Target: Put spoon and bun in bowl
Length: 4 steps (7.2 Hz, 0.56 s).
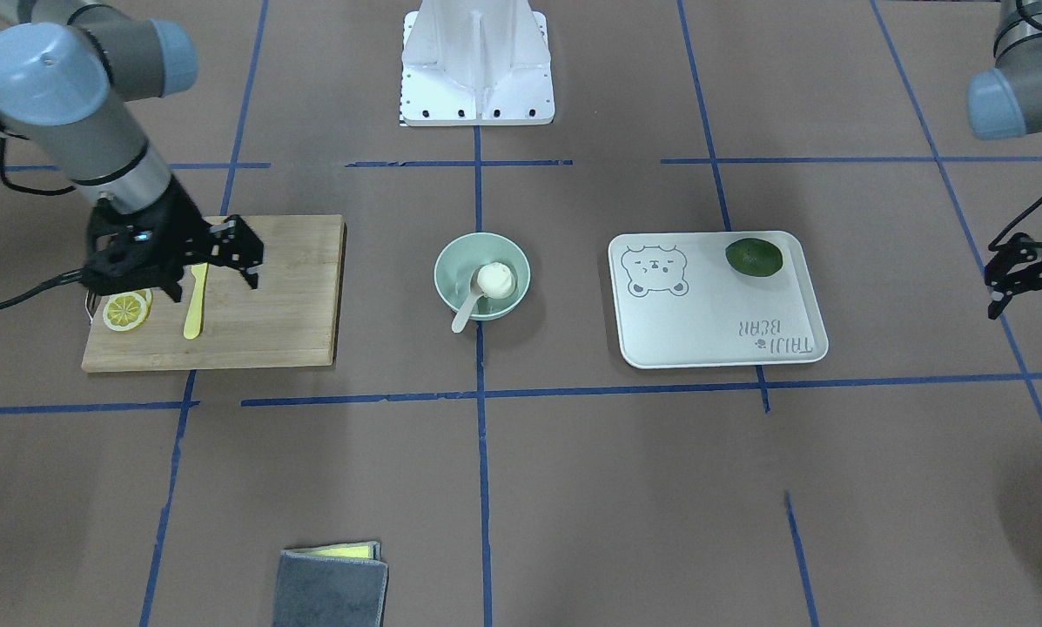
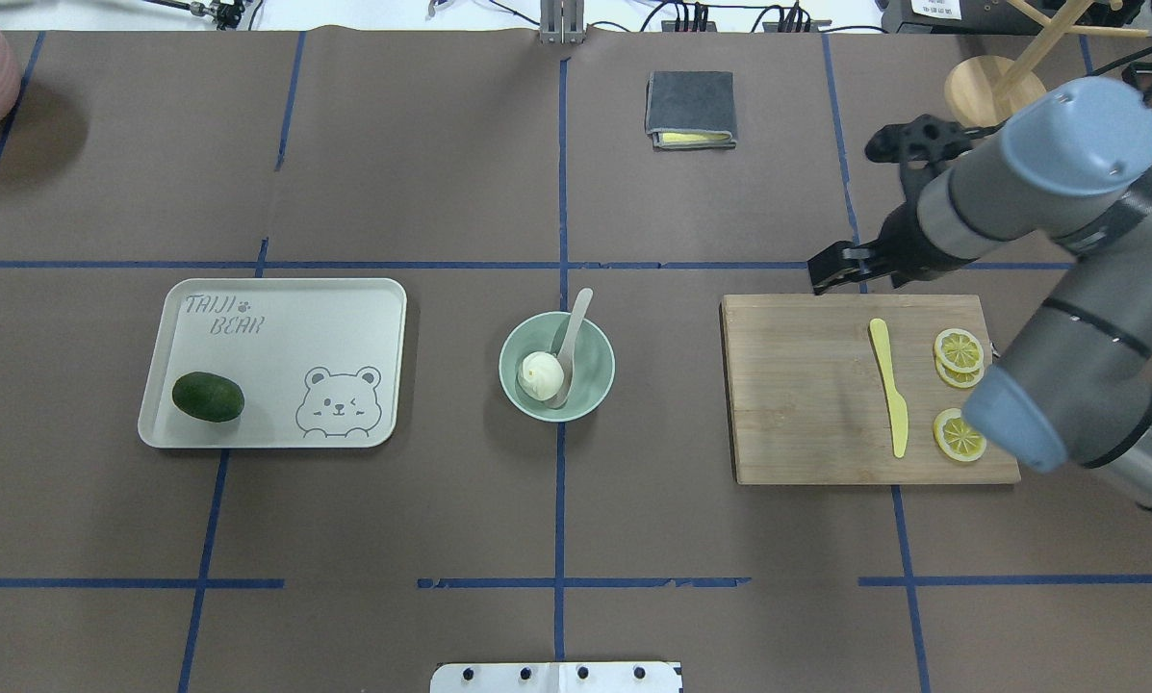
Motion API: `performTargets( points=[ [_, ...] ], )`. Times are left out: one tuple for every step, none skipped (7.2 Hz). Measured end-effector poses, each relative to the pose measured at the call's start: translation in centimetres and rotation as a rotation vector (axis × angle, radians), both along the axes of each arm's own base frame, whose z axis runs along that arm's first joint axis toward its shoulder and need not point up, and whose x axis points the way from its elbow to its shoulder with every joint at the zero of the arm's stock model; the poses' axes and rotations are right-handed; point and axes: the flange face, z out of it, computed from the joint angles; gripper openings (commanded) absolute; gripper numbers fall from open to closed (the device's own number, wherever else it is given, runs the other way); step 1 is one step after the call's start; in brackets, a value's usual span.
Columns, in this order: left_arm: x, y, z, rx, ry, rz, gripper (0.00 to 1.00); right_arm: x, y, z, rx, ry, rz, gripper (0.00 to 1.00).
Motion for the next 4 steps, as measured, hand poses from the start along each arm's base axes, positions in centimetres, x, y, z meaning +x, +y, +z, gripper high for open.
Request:
performTargets(
  points=[
    [-3.2, 1.3, 2.0, -0.032, 0.049, 0.036, 1.00, 6.1, -2.2, 3.9, -0.015, -0.006, -0.021, 1.00],
    [-5.7, 3.0, 3.9, -0.063, 0.092, 0.050, 1.00, 12.5, -4.0, 8.2, -0.025, -0.018, -0.033, 1.00],
    [-7.1, 4.8, 6.0, -0.103, 0.111, 0.047, 1.00, 17.6, -4.5, 12.4, -0.024, -0.023, -0.042, 1.00],
    [-7.8, 6.5, 7.9, -0.144, 0.121, 0.044, 1.00, 21.7, -3.7, 16.2, -0.019, -0.014, -0.046, 1.00]
  ],
)
